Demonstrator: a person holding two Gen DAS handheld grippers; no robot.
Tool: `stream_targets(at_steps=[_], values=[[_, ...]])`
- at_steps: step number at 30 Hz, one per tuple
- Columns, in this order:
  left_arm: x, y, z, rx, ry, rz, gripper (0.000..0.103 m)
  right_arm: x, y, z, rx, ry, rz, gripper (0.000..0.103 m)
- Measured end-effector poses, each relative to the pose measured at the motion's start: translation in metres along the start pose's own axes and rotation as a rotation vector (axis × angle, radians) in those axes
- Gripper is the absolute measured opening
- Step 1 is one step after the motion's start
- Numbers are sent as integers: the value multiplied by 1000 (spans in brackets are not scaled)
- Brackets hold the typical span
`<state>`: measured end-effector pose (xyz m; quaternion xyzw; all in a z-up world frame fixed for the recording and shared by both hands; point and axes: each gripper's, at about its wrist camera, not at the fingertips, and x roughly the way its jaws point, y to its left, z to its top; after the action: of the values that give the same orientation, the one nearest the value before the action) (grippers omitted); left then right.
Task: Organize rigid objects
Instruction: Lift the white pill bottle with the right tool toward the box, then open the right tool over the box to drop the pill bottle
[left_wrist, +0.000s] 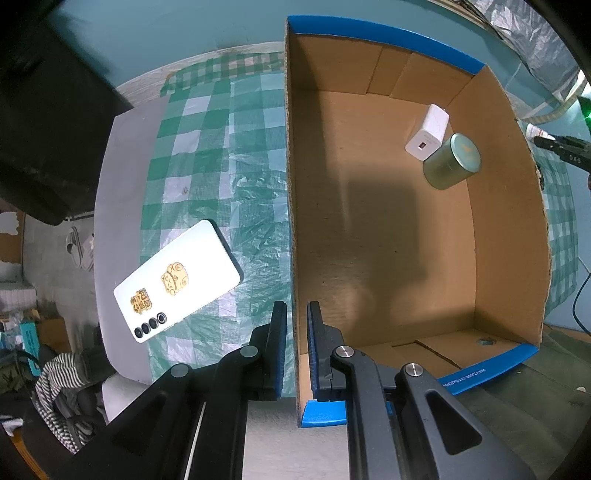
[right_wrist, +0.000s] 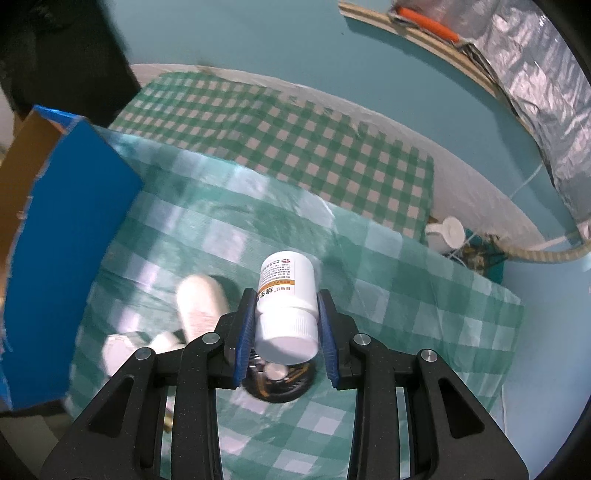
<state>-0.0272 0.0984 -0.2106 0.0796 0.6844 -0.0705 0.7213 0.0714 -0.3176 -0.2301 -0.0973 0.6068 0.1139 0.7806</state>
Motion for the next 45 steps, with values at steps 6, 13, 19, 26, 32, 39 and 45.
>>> stream_targets(at_steps=[6,13,19,26,32,39,45], values=[[0,0,0,2,-3,-3,10,-22,28,12,-56,-31,38,31],[0,-2,1,7,-5,-5,10,-49,59,29,-103,-68,82,31],[0,-2,1,7,-5,-5,10,-67,78,43,-126,-102,125,31],[0,-2,1,6,-7,-8,10,-84,105,60,-187,-132,160,31],[0,-1,1,6,-10,-9,10,-88,129,70,-240,-143,183,31],[0,-1,0,8,-12,-8,10,-79,158,80,-289,-128,202,31],[-1,-1,-1,12,-16,-8,10,-62,171,84,-304,-83,185,31]])
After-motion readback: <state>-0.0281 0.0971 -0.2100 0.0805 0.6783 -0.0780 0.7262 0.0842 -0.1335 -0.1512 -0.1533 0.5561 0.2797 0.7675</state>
